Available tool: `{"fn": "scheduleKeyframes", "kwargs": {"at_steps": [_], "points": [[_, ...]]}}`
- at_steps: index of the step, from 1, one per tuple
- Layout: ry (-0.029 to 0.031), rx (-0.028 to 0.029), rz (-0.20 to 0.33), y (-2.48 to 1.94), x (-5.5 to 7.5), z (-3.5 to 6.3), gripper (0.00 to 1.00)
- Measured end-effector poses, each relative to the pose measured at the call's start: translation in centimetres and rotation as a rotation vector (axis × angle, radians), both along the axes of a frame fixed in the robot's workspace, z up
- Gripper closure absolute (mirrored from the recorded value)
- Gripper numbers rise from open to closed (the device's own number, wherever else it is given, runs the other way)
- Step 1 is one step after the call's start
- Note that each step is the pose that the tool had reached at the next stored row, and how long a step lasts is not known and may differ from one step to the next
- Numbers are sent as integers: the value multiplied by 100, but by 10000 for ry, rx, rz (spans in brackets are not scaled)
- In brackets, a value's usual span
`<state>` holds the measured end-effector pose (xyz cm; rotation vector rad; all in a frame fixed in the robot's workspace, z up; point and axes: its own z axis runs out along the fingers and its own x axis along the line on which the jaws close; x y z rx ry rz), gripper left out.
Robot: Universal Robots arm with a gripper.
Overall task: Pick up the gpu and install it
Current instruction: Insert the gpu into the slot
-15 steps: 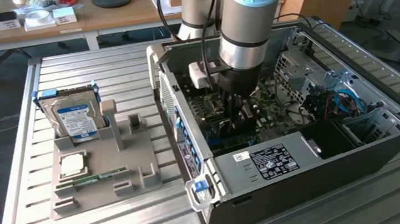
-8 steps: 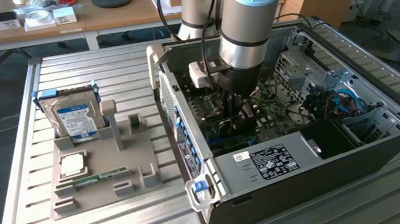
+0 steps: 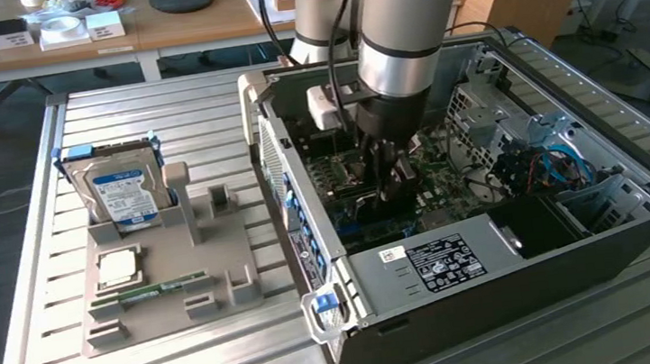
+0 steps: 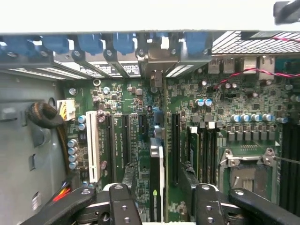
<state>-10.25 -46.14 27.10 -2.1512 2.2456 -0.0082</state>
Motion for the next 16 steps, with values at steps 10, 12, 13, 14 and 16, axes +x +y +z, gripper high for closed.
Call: {"fn": "scheduleKeyframes", "kwargs": {"at_steps": [10,12,13,14,16], "points": [[-23,0,1,0,0,296,49],[-35,-1,0,1,0,358,49],[-40,0,0,1,0,386,49],[-43,0,0,1,0,415,49],[-48,-1,0,0,0,480,49]]}}
